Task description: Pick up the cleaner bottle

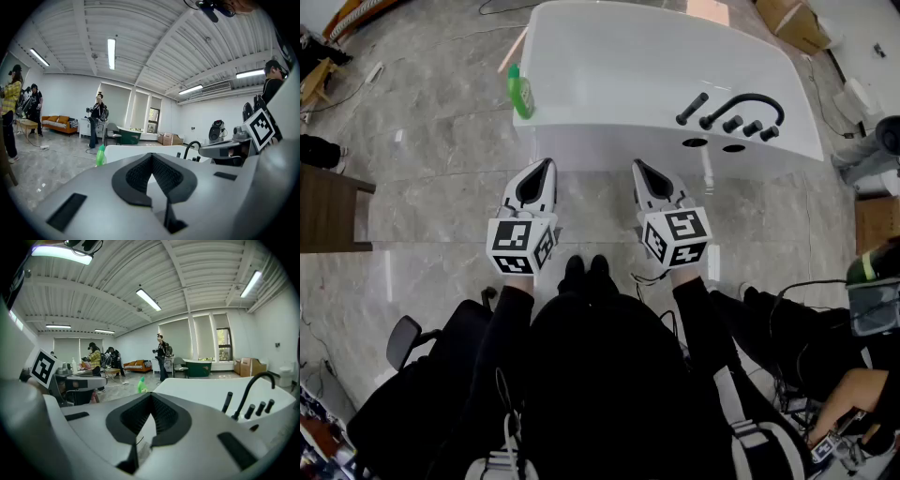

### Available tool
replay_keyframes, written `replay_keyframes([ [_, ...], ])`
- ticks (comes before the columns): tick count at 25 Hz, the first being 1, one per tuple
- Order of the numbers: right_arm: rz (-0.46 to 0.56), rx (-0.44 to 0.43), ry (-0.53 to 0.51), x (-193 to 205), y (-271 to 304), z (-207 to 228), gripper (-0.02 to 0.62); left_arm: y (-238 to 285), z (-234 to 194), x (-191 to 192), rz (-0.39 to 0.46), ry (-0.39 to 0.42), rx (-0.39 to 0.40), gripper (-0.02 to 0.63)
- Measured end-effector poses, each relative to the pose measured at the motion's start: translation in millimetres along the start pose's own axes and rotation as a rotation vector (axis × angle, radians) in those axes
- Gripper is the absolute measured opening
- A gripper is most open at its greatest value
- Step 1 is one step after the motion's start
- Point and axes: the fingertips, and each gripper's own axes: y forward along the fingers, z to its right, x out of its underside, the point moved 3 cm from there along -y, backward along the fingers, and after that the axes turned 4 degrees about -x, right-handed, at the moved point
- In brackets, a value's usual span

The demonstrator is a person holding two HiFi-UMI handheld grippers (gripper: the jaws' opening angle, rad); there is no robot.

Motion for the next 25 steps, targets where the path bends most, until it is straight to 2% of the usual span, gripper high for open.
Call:
replay_keyframes([
  [14,-0.026,-0.042,-0.003,1.8,9.1,7.1,0.002,7.4,-2.7,4.7,-0.022,-0.002,-0.032,0.008],
  [25,-0.019,-0.062,-0.042,-8.1,18.8,23.2,0.002,17.2,-12.5,-1.1,-0.027,0.025,-0.104,0.008],
])
